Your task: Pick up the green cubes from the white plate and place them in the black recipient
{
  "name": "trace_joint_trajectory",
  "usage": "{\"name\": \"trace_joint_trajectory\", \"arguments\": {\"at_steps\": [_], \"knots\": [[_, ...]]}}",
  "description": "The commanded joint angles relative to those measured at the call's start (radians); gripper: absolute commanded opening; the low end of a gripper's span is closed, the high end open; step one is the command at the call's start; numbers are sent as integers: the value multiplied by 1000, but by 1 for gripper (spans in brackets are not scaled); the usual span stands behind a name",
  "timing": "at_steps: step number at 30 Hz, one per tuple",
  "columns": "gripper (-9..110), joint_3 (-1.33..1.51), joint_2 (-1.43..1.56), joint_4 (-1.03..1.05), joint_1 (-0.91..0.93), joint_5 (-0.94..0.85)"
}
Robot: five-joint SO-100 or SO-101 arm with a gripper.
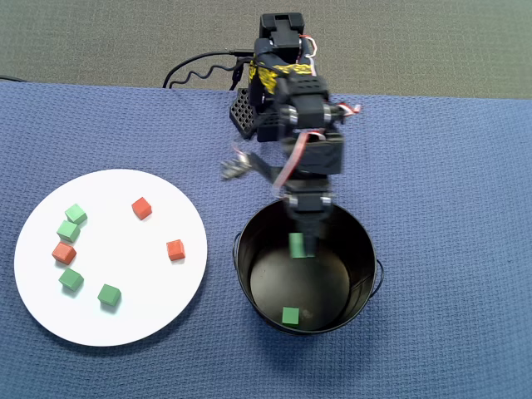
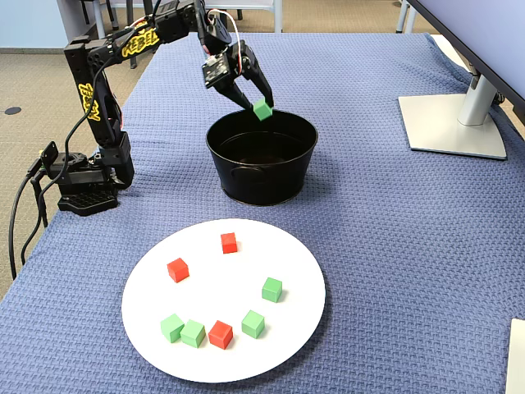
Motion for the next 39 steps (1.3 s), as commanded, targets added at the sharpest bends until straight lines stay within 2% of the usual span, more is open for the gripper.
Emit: {"name": "trace_joint_trajectory", "arguments": {"at_steps": [1, 3, 8, 10, 14, 20, 27, 30, 39], "knots": [[25, -11, 20, -21, -115, -5], [33, -17, 9, -8, -129, -38], [32, -71, 20, 28, -29, -130], [32, -104, 20, 66, 32, -244], [30, -133, 38, 120, 219, -603], [28, -51, 14, -72, 606, -1106], [28, 278, 0, -454, 881, -1536], [27, 357, -26, -589, 948, -1615], [27, 391, -144, -733, 1049, -1835]]}}
